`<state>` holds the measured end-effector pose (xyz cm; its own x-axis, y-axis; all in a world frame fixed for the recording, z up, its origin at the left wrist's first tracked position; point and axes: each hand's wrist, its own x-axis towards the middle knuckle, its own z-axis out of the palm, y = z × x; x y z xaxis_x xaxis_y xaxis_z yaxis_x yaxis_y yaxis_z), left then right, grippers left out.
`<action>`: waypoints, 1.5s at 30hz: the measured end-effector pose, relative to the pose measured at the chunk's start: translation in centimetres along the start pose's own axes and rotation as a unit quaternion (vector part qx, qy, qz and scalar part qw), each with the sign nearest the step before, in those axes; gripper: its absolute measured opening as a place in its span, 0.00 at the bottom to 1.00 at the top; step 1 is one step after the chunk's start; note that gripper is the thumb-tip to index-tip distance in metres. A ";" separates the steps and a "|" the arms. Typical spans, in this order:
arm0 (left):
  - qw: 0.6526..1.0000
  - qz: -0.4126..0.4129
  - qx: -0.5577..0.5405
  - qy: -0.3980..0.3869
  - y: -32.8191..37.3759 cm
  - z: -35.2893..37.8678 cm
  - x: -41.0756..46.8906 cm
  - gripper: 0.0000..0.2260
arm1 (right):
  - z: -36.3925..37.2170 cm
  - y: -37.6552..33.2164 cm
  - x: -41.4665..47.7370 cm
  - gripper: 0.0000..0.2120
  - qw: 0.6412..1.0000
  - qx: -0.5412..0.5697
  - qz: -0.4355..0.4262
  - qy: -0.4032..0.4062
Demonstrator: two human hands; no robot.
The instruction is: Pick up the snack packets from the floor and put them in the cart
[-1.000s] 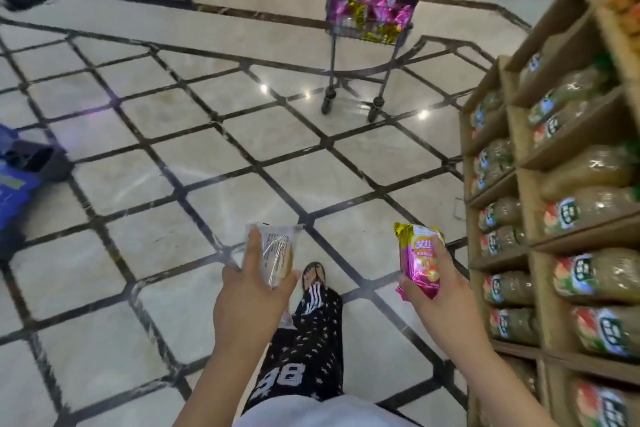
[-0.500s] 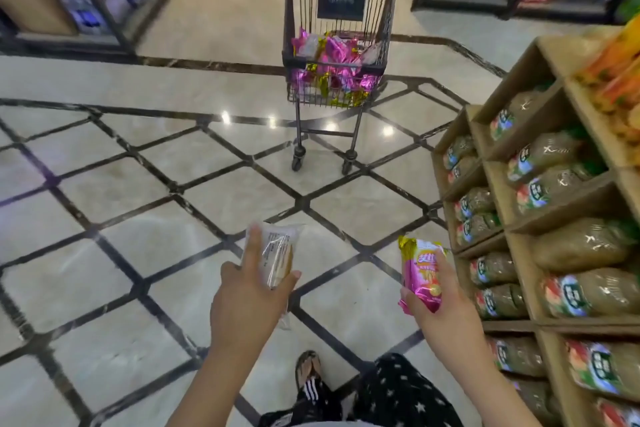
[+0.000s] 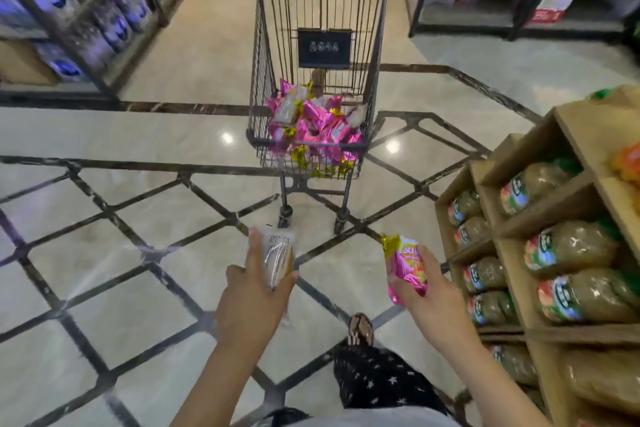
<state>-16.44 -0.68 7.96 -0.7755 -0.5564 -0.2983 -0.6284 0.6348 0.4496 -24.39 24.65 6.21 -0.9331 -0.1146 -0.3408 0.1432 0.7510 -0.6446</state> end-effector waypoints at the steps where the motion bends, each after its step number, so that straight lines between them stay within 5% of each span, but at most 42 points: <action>1: 1.000 0.007 -0.002 0.001 1.9 -0.1 1.7 0.40 | -1.0 -0.7 1.8 0.37 1.000 0.003 -0.005 -0.005; 8: 0.999 0.026 -0.020 -0.007 10.2 -0.3 11.1 0.41 | -3.9 -5.8 13.4 0.34 1.000 -0.016 -0.025 -0.004; 26: 0.991 0.114 0.004 -0.065 13.0 -6.9 44.9 0.41 | 2.7 -22.9 37.6 0.37 0.999 0.030 0.019 0.041; 29: 0.988 0.142 0.002 -0.068 13.6 -7.0 47.8 0.41 | 3.0 -24.2 39.5 0.42 0.997 0.018 0.042 0.062; 34: 0.978 0.157 0.095 -0.097 14.6 -7.2 49.7 0.44 | 3.4 -25.0 40.7 0.54 0.978 -0.154 0.139 -0.026; 45: 0.909 0.286 0.232 -0.196 15.8 -5.9 48.4 0.36 | 3.7 -21.8 35.0 0.41 0.953 -0.193 0.231 0.018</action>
<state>-63.54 -20.77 5.55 -0.8882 0.1116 -0.4456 -0.0037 0.9683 0.2498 -58.95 1.81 5.77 -0.8113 0.3043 -0.4991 0.4167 0.8999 -0.1287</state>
